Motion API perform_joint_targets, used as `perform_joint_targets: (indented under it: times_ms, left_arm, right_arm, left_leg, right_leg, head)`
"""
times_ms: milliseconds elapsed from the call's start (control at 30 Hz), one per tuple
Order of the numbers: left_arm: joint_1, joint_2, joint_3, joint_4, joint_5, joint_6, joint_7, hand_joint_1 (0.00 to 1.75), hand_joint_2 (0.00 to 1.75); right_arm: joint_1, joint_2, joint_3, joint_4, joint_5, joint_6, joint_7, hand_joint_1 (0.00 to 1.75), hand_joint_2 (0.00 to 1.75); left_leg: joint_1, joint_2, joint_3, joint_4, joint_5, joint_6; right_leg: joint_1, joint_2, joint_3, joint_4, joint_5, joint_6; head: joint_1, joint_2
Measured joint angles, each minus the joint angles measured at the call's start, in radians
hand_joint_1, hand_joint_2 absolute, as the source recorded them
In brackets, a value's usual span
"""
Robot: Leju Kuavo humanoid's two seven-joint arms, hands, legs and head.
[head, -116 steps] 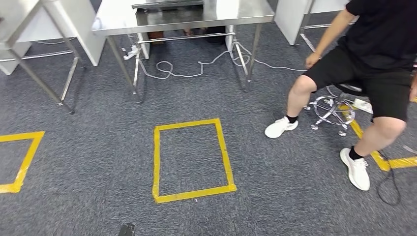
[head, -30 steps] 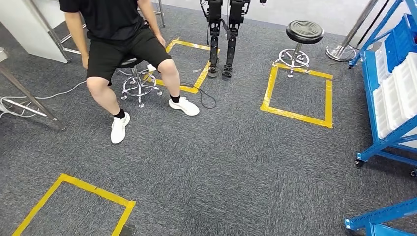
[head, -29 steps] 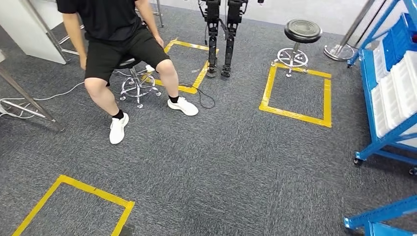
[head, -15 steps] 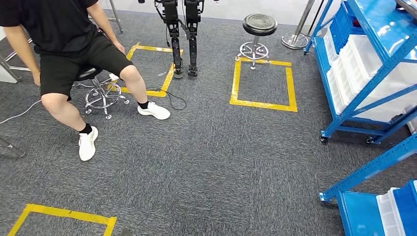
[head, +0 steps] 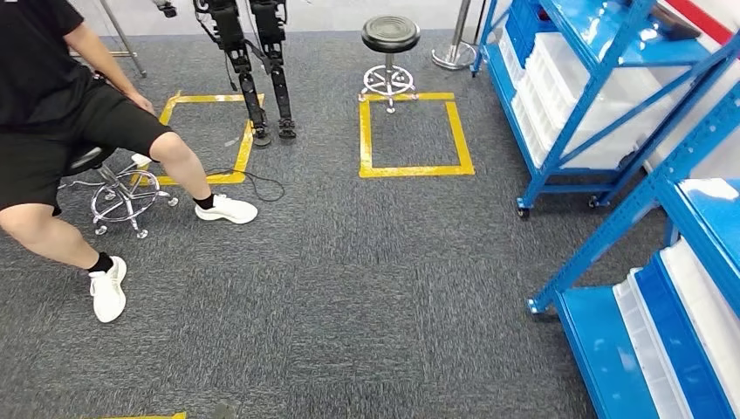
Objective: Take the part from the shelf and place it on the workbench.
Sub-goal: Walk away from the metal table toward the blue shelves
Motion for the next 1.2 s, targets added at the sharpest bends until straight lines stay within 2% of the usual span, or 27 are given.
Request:
perform_joint_targets:
  times_ms: [33, 67, 100, 167, 200, 233, 267, 333, 400, 500, 567, 600, 633, 667, 733, 767, 800, 833, 867, 900, 933, 967, 1000, 1067, 1100, 1133, 1200]
  left_arm:
    - [-0.002, -0.001, -0.001, 0.000, 0.000, 0.000, 0.001, 0.00, 0.00]
    - [-0.003, -0.002, -0.002, 0.000, 0.000, 0.000, 0.001, 0.00, 0.00]
    - [-0.004, -0.002, -0.003, 0.000, -0.001, 0.000, 0.001, 0.00, 0.00]
    - [-0.002, -0.002, -0.006, 0.000, -0.001, -0.001, 0.003, 0.00, 0.00]
    - [0.000, -0.002, -0.008, 0.000, -0.001, -0.001, 0.004, 0.00, 0.00]
    - [0.003, -0.002, -0.008, 0.000, -0.001, -0.001, 0.006, 0.00, 0.00]
    - [0.004, -0.002, -0.008, 0.000, -0.001, -0.001, 0.008, 0.00, 0.00]
    - [0.005, -0.002, -0.009, 0.000, -0.001, -0.001, 0.011, 0.00, 0.00]
    - [0.005, -0.002, -0.009, 0.000, -0.001, -0.001, 0.012, 0.00, 0.00]
    - [0.005, -0.002, -0.009, 0.000, -0.001, -0.001, 0.012, 0.00, 0.00]
    - [0.005, -0.002, -0.009, 0.000, -0.001, -0.001, 0.013, 0.00, 0.00]
    - [0.004, -0.002, -0.010, 0.000, -0.001, -0.002, 0.016, 0.00, 0.00]
    - [0.003, -0.002, -0.012, 0.000, -0.001, -0.002, 0.019, 0.00, 0.00]
    - [0.002, -0.002, -0.014, 0.000, -0.002, -0.003, 0.023, 0.00, 0.00]
    - [0.003, -0.002, -0.018, 0.000, -0.003, -0.003, 0.029, 0.00, 0.00]
    - [0.004, -0.001, -0.018, 0.000, -0.004, -0.003, 0.031, 0.00, 0.00]
    - [0.004, -0.001, -0.018, 0.000, -0.004, -0.003, 0.031, 0.00, 0.00]
    - [0.004, -0.002, -0.018, 0.000, -0.004, -0.003, 0.032, 0.00, 0.00]
    - [0.004, -0.002, -0.018, 0.000, -0.004, -0.003, 0.033, 0.00, 0.00]
    - [0.004, -0.002, -0.019, 0.000, -0.005, -0.004, 0.034, 0.00, 0.00]
    - [0.003, -0.002, -0.019, 0.000, -0.006, -0.005, 0.035, 0.00, 0.00]
    - [0.003, -0.001, -0.020, 0.000, -0.008, -0.005, 0.037, 0.00, 0.00]
    - [0.003, -0.001, -0.021, 0.000, -0.010, -0.006, 0.038, 0.00, 0.00]
    - [0.001, -0.001, -0.023, 0.000, -0.013, -0.007, 0.039, 0.00, 0.00]
    - [0.000, -0.002, -0.024, 0.000, -0.013, -0.007, 0.040, 0.00, 0.00]
    - [-0.002, -0.002, -0.024, 0.000, -0.014, -0.008, 0.040, 0.00, 0.00]
    - [-0.001, -0.002, -0.025, 0.000, -0.014, -0.009, 0.041, 0.00, 0.00]
  right_arm:
    - [0.000, 0.000, 0.000, 0.000, 0.000, 0.000, 0.000, 0.00, 0.00]
    - [0.001, -0.001, 0.000, 0.000, 0.000, 0.001, -0.001, 0.00, 0.00]
    - [0.000, 0.000, 0.000, 0.000, 0.000, 0.001, -0.001, 0.00, 0.00]
    - [-0.002, 0.000, 0.000, 0.000, 0.000, 0.002, -0.001, 0.00, 0.00]
    - [-0.002, 0.001, 0.000, 0.000, 0.001, 0.002, -0.001, 0.00, 0.00]
    - [-0.002, 0.001, 0.000, 0.000, 0.002, 0.002, -0.001, 0.00, 0.00]
    - [-0.001, 0.001, 0.000, 0.000, 0.003, 0.003, -0.001, 0.00, 0.00]
    - [0.000, 0.000, 0.000, 0.000, 0.008, 0.004, 0.000, 0.00, 0.00]
    - [0.000, 0.000, 0.000, 0.000, 0.012, 0.005, 0.000, 0.00, 0.00]
    - [0.000, 0.000, 0.000, 0.000, 0.012, 0.005, 0.000, 0.00, 0.00]
    - [-0.002, 0.000, 0.000, 0.000, 0.013, 0.006, 0.000, 0.00, 0.00]
    - [-0.003, 0.000, 0.000, 0.000, 0.015, 0.008, 0.002, 0.00, 0.00]
    - [-0.004, 0.000, 0.000, 0.000, 0.017, 0.010, 0.005, 0.00, 0.00]
    - [-0.004, 0.000, 0.000, 0.000, 0.017, 0.012, 0.008, 0.00, 0.00]
    - [-0.006, 0.000, 0.000, 0.001, 0.018, 0.013, 0.013, 0.00, 0.00]
    - [-0.006, 0.000, 0.000, 0.001, 0.018, 0.013, 0.013, 0.00, 0.00]
    - [-0.006, 0.000, 0.000, 0.001, 0.018, 0.013, 0.015, 0.00, 0.00]
    - [-0.004, 0.000, 0.000, 0.001, 0.018, 0.013, 0.016, 0.00, 0.00]
    - [-0.003, -0.001, 0.000, 0.001, 0.018, 0.013, 0.017, 0.00, 0.00]
    - [-0.002, -0.002, 0.000, 0.001, 0.018, 0.013, 0.019, 0.00, 0.00]
    - [-0.002, -0.002, 0.000, 0.001, 0.018, 0.013, 0.019, 0.00, 0.00]
    - [-0.004, -0.002, 0.000, 0.001, 0.018, 0.013, 0.020, 0.00, 0.00]
    - [-0.005, -0.002, 0.000, 0.001, 0.017, 0.013, 0.020, 0.00, 0.00]
    - [-0.003, -0.003, 0.000, 0.001, 0.014, 0.013, 0.020, 0.00, 0.00]
    - [0.000, -0.003, 0.000, 0.001, 0.013, 0.013, 0.020, 0.00, 0.00]
    - [0.001, -0.004, -0.001, 0.001, 0.012, 0.013, 0.020, 0.00, 0.00]
    - [0.001, -0.004, -0.001, 0.001, 0.012, 0.013, 0.021, 0.00, 0.00]
  left_leg:
    - [0.004, 0.002, 0.001, 0.001, -0.003, -0.007]
    - [0.008, -0.011, 0.000, 0.010, -0.011, -0.014]
    - [0.011, -0.036, -0.008, 0.033, -0.030, -0.021]
    - [0.015, -0.097, -0.053, 0.140, -0.097, -0.028]
    - [0.016, -0.112, -0.085, 0.209, -0.132, -0.028]
    - [0.016, -0.118, -0.113, 0.266, -0.153, -0.028]
    - [0.016, -0.121, -0.128, 0.292, -0.153, -0.026]
    - [0.016, -0.124, -0.112, 0.250, -0.106, -0.022]
    - [0.016, -0.127, -0.090, 0.199, -0.071, -0.020]
    - [0.016, -0.128, -0.086, 0.190, -0.066, -0.019]
    - [0.017, -0.160, -0.048, 0.110, -0.033, -0.017]
    - [0.015, -0.171, -0.029, 0.068, -0.017, -0.011]
    - [0.013, -0.172, -0.011, 0.022, 0.003, 0.001]
    - [0.011, -0.159, -0.008, 0.006, 0.007, 0.012]
    - [0.009, -0.109, -0.010, -0.009, 0.020, 0.030]
    - [0.008, -0.092, -0.012, -0.009, 0.020, 0.030]
    - [0.007, -0.077, -0.013, -0.008, 0.020, 0.030]
    - [0.007, -0.063, -0.014, -0.008, 0.019, 0.029]
    - [0.007, -0.050, -0.014, -0.008, 0.019, 0.028]
    - [0.007, -0.038, -0.012, -0.006, 0.017, 0.025]
    - [0.005, -0.027, -0.010, -0.004, 0.013, 0.019]
    - [0.002, -0.017, -0.008, -0.002, 0.009, 0.013]
    - [0.000, -0.007, -0.006, 0.001, 0.005, 0.006]
    - [0.000, 0.013, 0.001, 0.002, 0.000, -0.006]
    - [0.005, 0.009, 0.003, 0.005, -0.005, -0.013]
    - [0.009, -0.010, 0.000, 0.019, -0.018, -0.020]
    - [0.016, -0.076, -0.034, 0.103, -0.075, -0.030]
  right_leg:
    - [-0.004, 0.012, -0.001, -0.001, 0.002, -0.008]
    - [-0.006, 0.023, -0.002, -0.002, 0.004, -0.014]
    - [-0.009, 0.034, 0.000, -0.004, 0.006, -0.022]
    - [-0.010, 0.055, 0.000, -0.004, 0.011, -0.034]
    - [-0.007, 0.066, -0.001, -0.004, 0.013, -0.038]
    - [-0.005, 0.079, -0.002, -0.004, 0.014, -0.040]
    - [-0.003, 0.093, -0.002, -0.003, 0.014, -0.040]
    - [-0.002, 0.118, 0.000, -0.003, 0.014, -0.040]
    - [-0.002, 0.129, 0.001, -0.002, 0.015, -0.039]
    - [-0.002, 0.131, 0.001, -0.002, 0.015, -0.039]
    - [0.000, 0.144, 0.002, -0.001, 0.015, -0.038]
    - [0.000, 0.159, -0.003, -0.001, 0.019, -0.030]
    - [0.002, 0.149, -0.018, 0.017, 0.011, -0.024]
    - [0.003, 0.131, -0.045, 0.053, -0.007, -0.019]
    - [0.002, 0.078, -0.121, 0.189, -0.073, -0.016]
    - [-0.001, 0.071, -0.151, 0.254, -0.099, -0.014]
    - [-0.003, 0.067, -0.166, 0.291, -0.111, -0.008]
    - [-0.006, 0.064, -0.159, 0.287, -0.106, 0.001]
    - [-0.008, 0.055, -0.129, 0.240, -0.088, 0.012]
    - [-0.010, 0.035, -0.084, 0.164, -0.064, 0.022]
    - [-0.010, 0.009, -0.042, 0.092, -0.041, 0.026]
    - [-0.008, -0.012, -0.010, 0.037, -0.023, 0.025]
    - [-0.006, -0.025, 0.005, 0.009, -0.014, 0.018]
    - [-0.002, -0.008, 0.002, 0.004, -0.009, -0.001]
    - [-0.006, 0.004, 0.001, 0.003, -0.008, -0.009]
    - [-0.009, 0.016, 0.002, 0.002, -0.006, -0.016]
    - [-0.013, 0.040, 0.006, 0.001, 0.000, -0.031]
  head:
    - [-0.001, 0.000]
    - [-0.004, 0.000]
    - [-0.006, 0.000]
    - [-0.011, 0.000]
    - [-0.012, 0.000]
    - [-0.012, 0.000]
    - [-0.012, 0.000]
    - [-0.011, 0.000]
    - [-0.011, 0.000]
    - [-0.012, 0.000]
    - [-0.012, 0.000]
    - [-0.012, 0.000]
    - [-0.009, 0.000]
    - [-0.007, 0.000]
    - [-0.002, 0.000]
    - [-0.002, 0.000]
    - [-0.002, 0.000]
    - [-0.001, 0.000]
    - [-0.001, 0.000]
    - [-0.001, 0.000]
    - [0.000, 0.000]
    - [0.000, 0.000]
    - [-0.002, 0.000]
    - [-0.006, 0.000]
    - [-0.008, 0.000]
    - [-0.009, 0.000]
    - [-0.013, 0.000]
